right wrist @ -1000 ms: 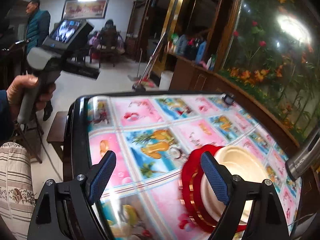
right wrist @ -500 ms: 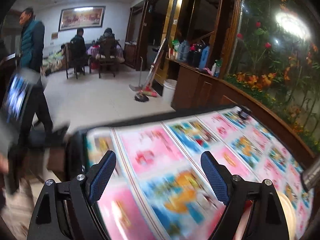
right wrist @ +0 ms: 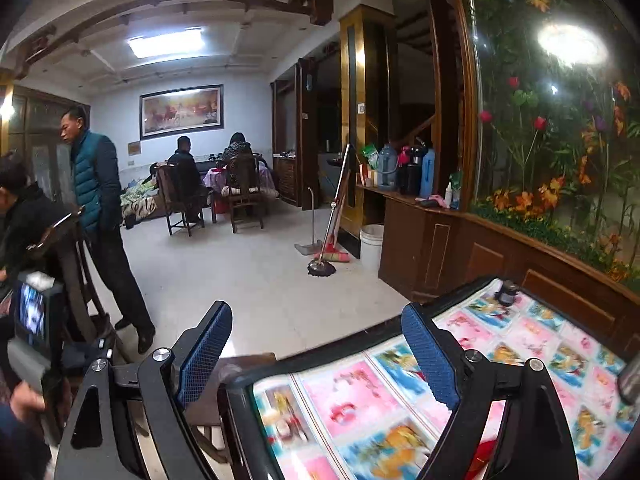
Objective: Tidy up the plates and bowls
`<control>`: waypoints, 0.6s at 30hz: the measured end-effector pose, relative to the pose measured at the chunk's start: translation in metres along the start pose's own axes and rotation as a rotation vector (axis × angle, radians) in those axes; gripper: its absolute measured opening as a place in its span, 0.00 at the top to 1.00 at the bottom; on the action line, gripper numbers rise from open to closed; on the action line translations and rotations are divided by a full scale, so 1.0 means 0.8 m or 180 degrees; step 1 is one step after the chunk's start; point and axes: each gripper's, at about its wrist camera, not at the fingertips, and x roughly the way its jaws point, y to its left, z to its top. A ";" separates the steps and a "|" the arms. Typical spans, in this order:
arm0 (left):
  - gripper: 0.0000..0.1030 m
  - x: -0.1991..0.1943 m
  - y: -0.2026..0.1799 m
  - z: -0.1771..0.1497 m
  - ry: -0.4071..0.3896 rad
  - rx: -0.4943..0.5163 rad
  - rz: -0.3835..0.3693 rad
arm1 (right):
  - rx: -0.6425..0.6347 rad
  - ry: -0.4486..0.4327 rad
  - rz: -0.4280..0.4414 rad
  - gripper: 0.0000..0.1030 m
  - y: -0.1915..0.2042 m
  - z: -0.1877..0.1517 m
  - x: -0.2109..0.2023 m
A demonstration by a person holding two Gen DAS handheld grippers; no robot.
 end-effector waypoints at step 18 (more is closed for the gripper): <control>0.00 -0.115 -0.390 -0.085 0.0646 0.1486 -0.2137 | 0.1092 0.1267 -0.1365 0.11 -0.213 -0.218 -0.124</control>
